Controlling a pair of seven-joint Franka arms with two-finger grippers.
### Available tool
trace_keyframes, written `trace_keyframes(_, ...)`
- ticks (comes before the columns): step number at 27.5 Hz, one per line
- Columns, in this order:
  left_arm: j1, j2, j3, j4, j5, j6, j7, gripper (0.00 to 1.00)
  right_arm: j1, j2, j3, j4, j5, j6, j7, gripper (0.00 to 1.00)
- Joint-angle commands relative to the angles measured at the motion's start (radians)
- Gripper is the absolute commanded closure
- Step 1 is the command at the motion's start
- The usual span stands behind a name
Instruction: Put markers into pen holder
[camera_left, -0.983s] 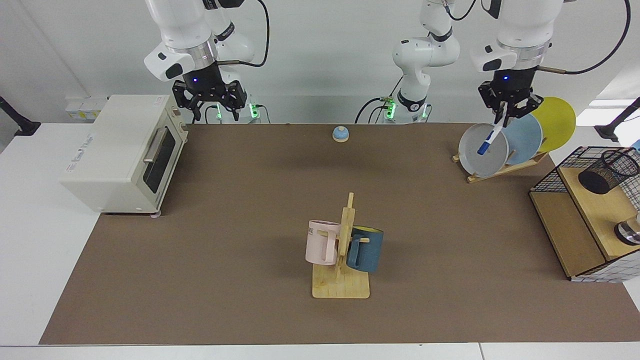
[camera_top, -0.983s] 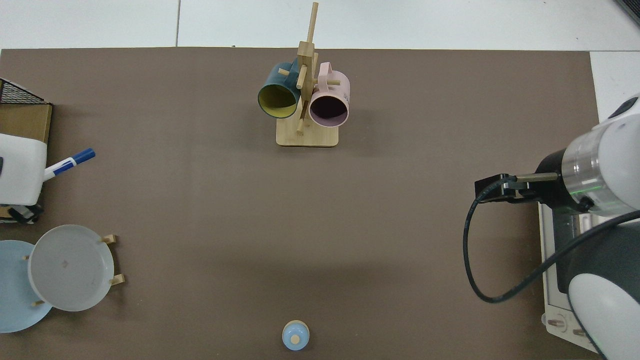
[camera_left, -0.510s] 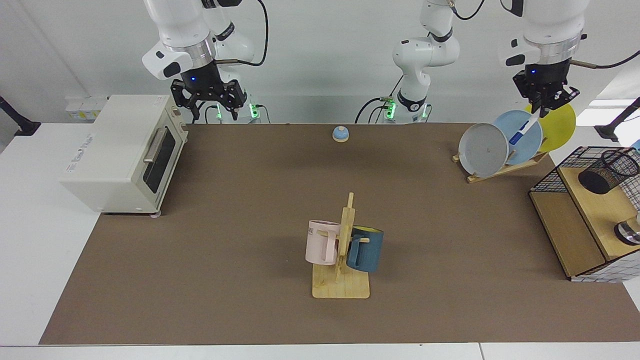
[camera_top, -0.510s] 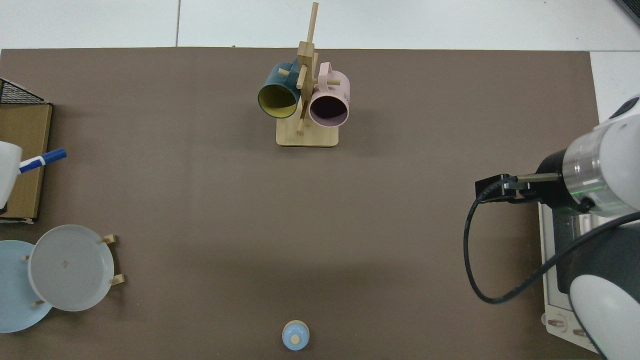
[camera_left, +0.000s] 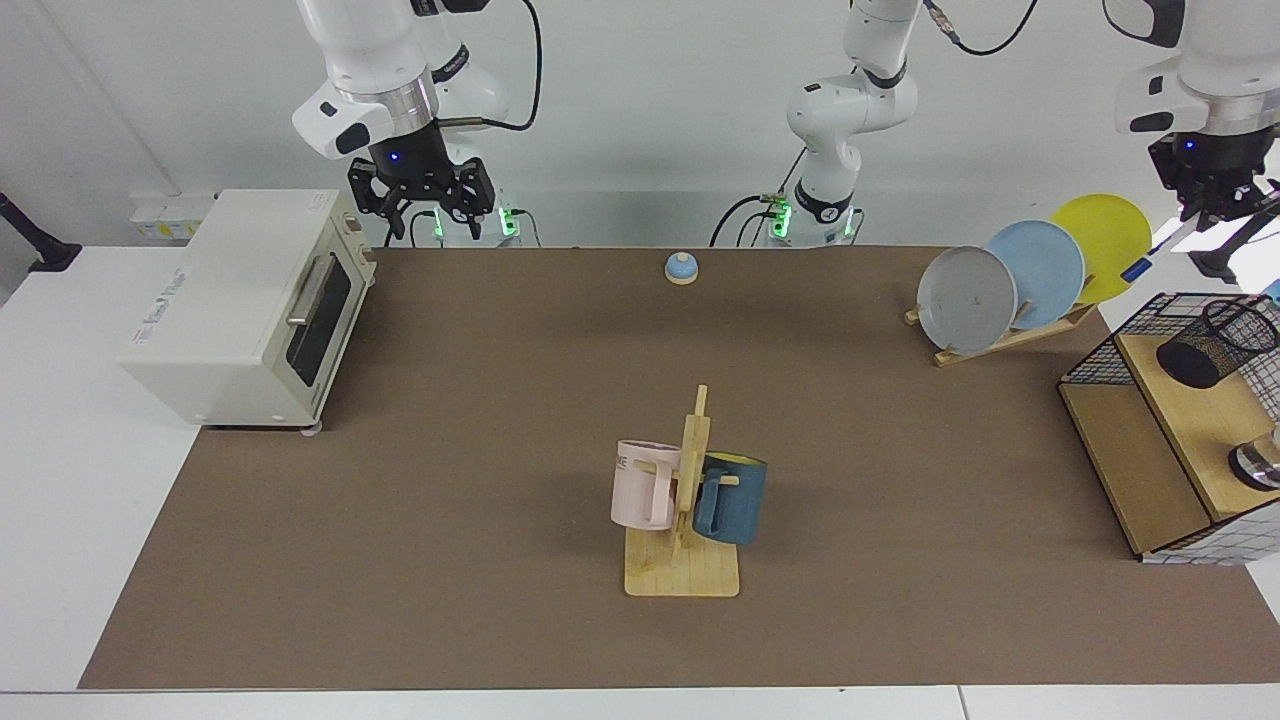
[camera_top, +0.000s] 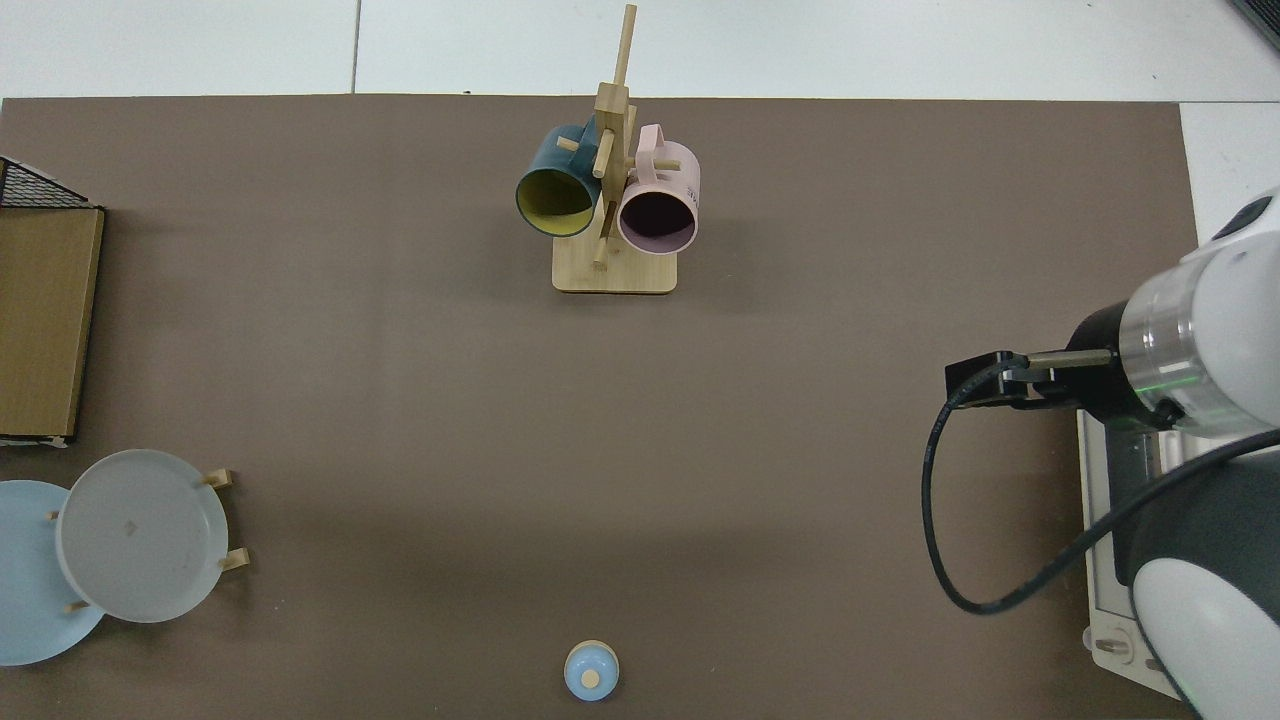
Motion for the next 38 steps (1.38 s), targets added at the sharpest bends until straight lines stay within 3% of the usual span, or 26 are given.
trace_keyframes(1,0.032,0.032,-0.01,0.037,0.062,0.045,0.115,1.0,-0.014,0.034,0.014,0.064,0.003,-0.027,-0.026,0.0)
trace_keyframes(3,0.035,0.041,-0.007,0.043,0.07,0.053,0.138,1.0,-0.014,0.041,0.014,0.08,0.006,-0.034,-0.026,0.0)
trace_keyframes(12,0.15,0.047,-0.013,0.04,0.076,0.174,0.297,1.0,-0.014,0.041,0.014,0.073,-0.002,-0.008,-0.063,0.0)
trace_keyframes(23,0.22,0.053,-0.013,0.02,0.078,0.22,0.342,1.0,-0.023,0.027,0.005,0.068,0.018,-0.008,-0.053,0.0)
trace_keyframes(32,0.283,0.119,-0.011,0.019,0.07,0.277,0.405,1.0,-0.023,0.027,0.005,0.067,0.018,-0.008,-0.053,0.0)
trace_keyframes(38,0.283,0.125,-0.011,0.012,0.067,0.315,0.415,1.0,-0.023,0.027,0.005,0.067,0.018,-0.008,-0.053,0.0)
